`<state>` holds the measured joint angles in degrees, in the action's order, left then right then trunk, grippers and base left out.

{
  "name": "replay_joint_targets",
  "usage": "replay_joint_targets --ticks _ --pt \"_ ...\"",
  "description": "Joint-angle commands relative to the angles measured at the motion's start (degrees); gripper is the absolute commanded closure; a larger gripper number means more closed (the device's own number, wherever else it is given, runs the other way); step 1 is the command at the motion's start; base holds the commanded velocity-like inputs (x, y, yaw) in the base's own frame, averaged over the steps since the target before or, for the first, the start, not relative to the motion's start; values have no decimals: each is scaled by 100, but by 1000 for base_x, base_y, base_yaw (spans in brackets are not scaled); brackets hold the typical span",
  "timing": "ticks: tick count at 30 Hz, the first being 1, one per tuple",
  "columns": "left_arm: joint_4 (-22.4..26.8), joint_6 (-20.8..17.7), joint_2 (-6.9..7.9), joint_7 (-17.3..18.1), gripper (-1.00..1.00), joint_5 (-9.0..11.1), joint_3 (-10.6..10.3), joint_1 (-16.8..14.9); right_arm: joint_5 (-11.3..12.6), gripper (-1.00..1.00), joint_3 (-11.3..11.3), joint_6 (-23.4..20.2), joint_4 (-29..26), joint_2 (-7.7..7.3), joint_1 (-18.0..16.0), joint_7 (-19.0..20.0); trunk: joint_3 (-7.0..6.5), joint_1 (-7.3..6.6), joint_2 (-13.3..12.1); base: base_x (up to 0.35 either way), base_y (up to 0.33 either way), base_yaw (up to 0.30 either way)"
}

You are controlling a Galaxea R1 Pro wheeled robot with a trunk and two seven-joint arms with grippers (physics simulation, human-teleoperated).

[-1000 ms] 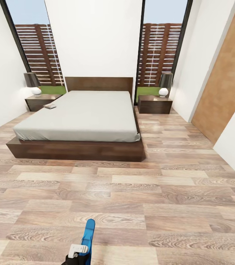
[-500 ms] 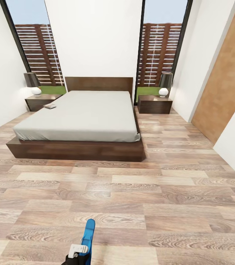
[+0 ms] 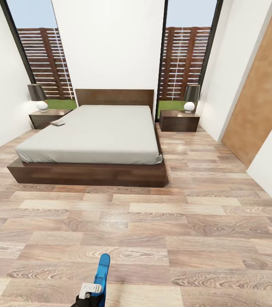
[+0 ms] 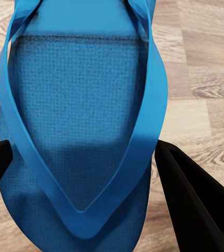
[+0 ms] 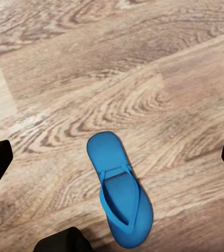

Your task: In the bedroom, move the book from the bed onto either nightstand, and place the two sandals side by side next to the bed.

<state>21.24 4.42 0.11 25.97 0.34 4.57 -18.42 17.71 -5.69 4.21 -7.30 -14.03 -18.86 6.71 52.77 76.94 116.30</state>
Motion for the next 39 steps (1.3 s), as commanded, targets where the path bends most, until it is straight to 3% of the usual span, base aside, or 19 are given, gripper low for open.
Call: replay_joint_targets --ticks 1,32,39 --pt "-6 5 -3 40 100 1 35 -5 13 -100 -46 18 9 -1 -4 41 4 -1 2 0 0 0" --pt "-6 -2 -4 40 100 1 32 -4 -4 -100 -37 115 -70 6 -4 84 4 -1 2 0 0 0" --pt "-6 -3 -7 40 100 2 26 -4 -5 -100 -37 115 -62 6 -4 84 130 153 283 0 0 0"
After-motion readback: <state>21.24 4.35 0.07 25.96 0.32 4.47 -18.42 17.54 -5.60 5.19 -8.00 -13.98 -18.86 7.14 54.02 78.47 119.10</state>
